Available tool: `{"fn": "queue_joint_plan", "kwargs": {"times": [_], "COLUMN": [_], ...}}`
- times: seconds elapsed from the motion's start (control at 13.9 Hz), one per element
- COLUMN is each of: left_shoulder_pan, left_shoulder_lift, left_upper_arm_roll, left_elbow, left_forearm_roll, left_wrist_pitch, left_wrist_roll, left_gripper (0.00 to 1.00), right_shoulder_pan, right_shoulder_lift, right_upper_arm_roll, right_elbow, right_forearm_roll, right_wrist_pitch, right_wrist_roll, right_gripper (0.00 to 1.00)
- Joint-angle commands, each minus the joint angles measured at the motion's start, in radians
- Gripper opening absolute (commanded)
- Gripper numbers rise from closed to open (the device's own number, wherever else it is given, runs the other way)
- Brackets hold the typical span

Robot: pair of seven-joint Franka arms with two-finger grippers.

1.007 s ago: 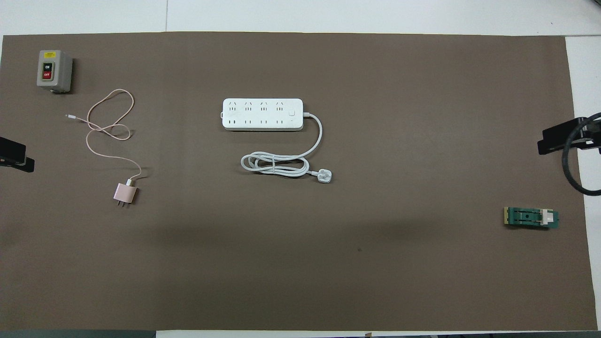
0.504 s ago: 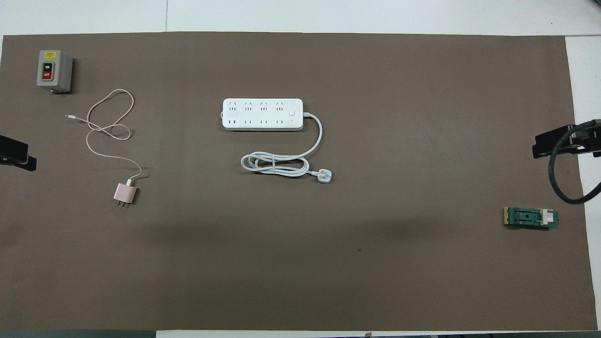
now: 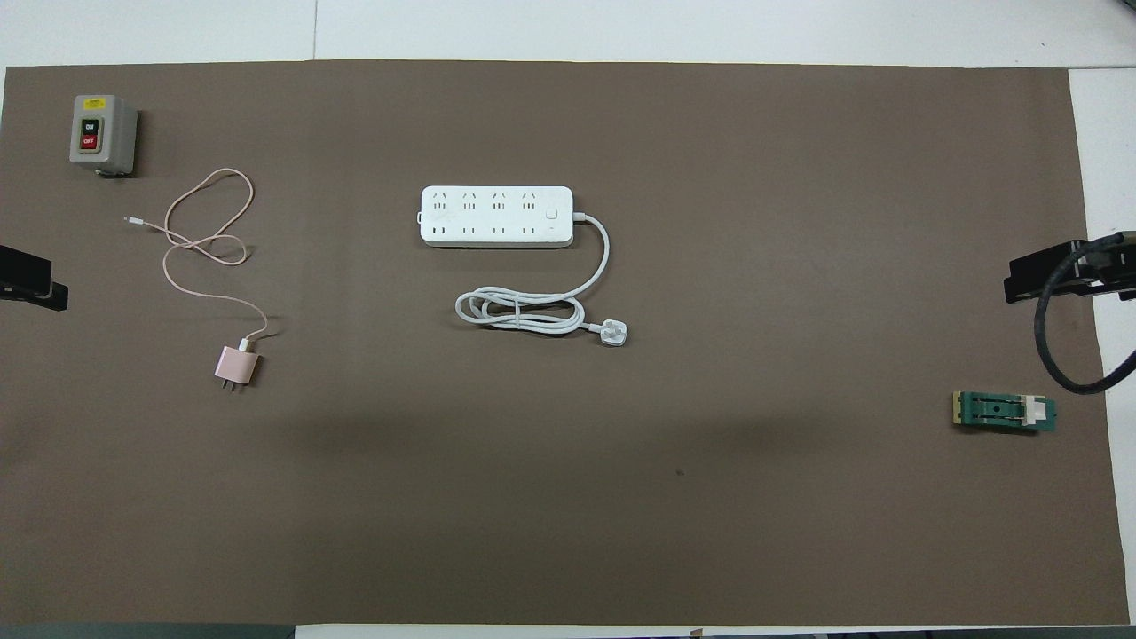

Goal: Unplug charger and place it aside

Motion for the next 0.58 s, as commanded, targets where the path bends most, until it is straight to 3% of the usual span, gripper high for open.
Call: {"fn": "queue_joint_plan", "kwargs": {"times": [0.0,0.5], "left_shoulder_pan": [-0.003,-0.003], "left_shoulder_lift": [-0.018,-0.021], "left_upper_arm_roll": [0.002,0.001], "left_elbow": [-0.020,-0.025], "left_forearm_roll": [-0.003,-0.003], "left_wrist_pitch": [0.044,0.056], "left_wrist_roll": [0.013,0.012], "left_gripper": [1.00,1.00], "right_shoulder_pan": [-0.010,-0.013], "right_shoulder_lift": [-0.031,-0.031], "right_upper_arm_roll": [0.010,0.008], "right_elbow": [-0.041,-0.040], "right_forearm_roll": [0.008,0.012], "right_wrist_pitch": [0.022,0.016], "right_wrist_roll": [0.004,0.004], "right_gripper": [1.00,1.00]}}
